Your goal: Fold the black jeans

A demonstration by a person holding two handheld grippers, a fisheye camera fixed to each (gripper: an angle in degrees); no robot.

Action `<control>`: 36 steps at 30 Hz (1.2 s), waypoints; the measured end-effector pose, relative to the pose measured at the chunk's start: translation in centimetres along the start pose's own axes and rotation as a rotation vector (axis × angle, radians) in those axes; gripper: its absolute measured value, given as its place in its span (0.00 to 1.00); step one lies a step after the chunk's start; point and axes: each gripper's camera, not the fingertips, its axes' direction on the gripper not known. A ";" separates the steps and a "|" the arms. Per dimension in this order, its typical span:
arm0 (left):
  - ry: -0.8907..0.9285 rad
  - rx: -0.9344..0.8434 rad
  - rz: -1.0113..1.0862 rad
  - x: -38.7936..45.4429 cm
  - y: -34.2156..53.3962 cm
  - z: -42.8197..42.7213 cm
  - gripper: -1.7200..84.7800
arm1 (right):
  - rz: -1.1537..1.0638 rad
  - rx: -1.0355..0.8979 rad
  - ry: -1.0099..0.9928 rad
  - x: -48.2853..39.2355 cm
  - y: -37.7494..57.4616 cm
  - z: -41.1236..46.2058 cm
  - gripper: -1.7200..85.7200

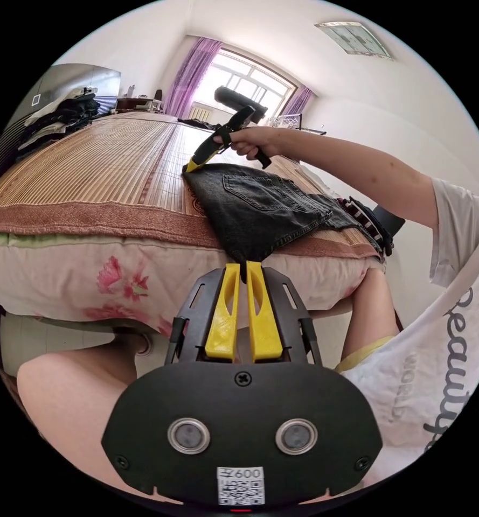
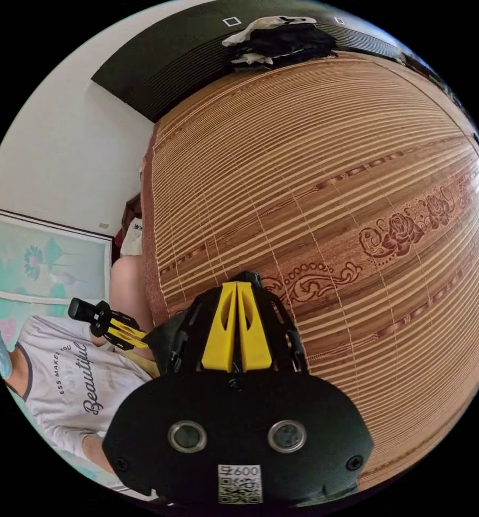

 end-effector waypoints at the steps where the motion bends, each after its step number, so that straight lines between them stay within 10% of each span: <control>1: -0.024 -0.007 0.019 0.8 0.1 0.4 0.04 | 0.072 0.133 0.024 0.6 0.6 -1.5 0.01; 4: -0.021 -0.019 0.014 1.5 0.4 1.0 0.04 | 0.159 0.424 0.183 1.3 2.9 -5.2 0.02; 8: 0.009 0.011 0.010 1.7 1.5 2.0 0.05 | 0.187 0.148 -0.277 6.0 0.1 -4.9 0.11; 36: 0.165 0.046 -0.040 -0.9 3.5 6.0 0.04 | 0.010 -0.260 -0.205 9.2 -9.8 -5.8 0.10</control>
